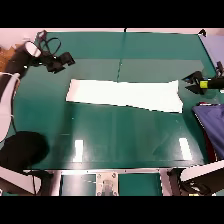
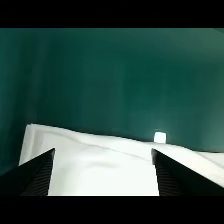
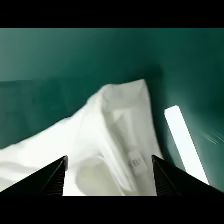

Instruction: Fold the shirts.

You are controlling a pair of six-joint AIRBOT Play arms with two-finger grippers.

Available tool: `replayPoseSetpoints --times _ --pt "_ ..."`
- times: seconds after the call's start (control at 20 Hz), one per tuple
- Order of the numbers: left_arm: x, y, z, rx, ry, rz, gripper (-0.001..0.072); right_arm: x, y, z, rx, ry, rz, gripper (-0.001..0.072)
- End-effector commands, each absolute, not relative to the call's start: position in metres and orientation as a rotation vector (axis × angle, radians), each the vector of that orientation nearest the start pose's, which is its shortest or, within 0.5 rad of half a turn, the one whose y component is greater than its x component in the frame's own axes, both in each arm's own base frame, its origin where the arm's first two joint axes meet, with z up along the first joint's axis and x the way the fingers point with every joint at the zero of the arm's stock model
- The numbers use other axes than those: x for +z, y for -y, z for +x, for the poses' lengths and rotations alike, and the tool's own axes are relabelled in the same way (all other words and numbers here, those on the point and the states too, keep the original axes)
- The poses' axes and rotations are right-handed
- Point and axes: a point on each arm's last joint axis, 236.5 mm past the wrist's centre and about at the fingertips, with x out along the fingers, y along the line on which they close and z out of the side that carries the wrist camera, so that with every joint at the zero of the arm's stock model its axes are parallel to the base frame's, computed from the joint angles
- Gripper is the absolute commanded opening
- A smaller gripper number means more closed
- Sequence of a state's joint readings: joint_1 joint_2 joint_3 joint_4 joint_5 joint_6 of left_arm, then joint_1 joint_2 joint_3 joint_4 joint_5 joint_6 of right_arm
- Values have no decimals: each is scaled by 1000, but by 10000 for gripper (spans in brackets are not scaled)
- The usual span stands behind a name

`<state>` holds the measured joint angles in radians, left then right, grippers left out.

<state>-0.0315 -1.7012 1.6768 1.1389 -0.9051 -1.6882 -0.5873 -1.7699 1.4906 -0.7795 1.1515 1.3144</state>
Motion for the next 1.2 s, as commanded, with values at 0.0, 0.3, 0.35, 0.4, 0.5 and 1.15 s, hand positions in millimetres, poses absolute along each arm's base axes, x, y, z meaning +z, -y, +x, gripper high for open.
replayPoseSetpoints --times 0.0,0.3,0.35,0.4,0.5,1.15 --pt "69 83 547 -174 -1001 -483 711 -46 160 448 85 -1152 875 602" --pt "66 96 538 -201 -1040 -477 711 -102 113 432 354 -1291 969 691" --pt "66 99 537 -210 -1045 -490 711 -103 105 436 402 -1285 980 691" --pt "66 100 537 -212 -1047 -493 711 -105 100 441 427 -1287 984 691" --pt "65 101 534 -214 -1059 -492 711 -105 92 449 463 -1300 962 690" --pt "68 176 523 -422 -1035 -350 23 -95 72 473 434 -1388 728 17"
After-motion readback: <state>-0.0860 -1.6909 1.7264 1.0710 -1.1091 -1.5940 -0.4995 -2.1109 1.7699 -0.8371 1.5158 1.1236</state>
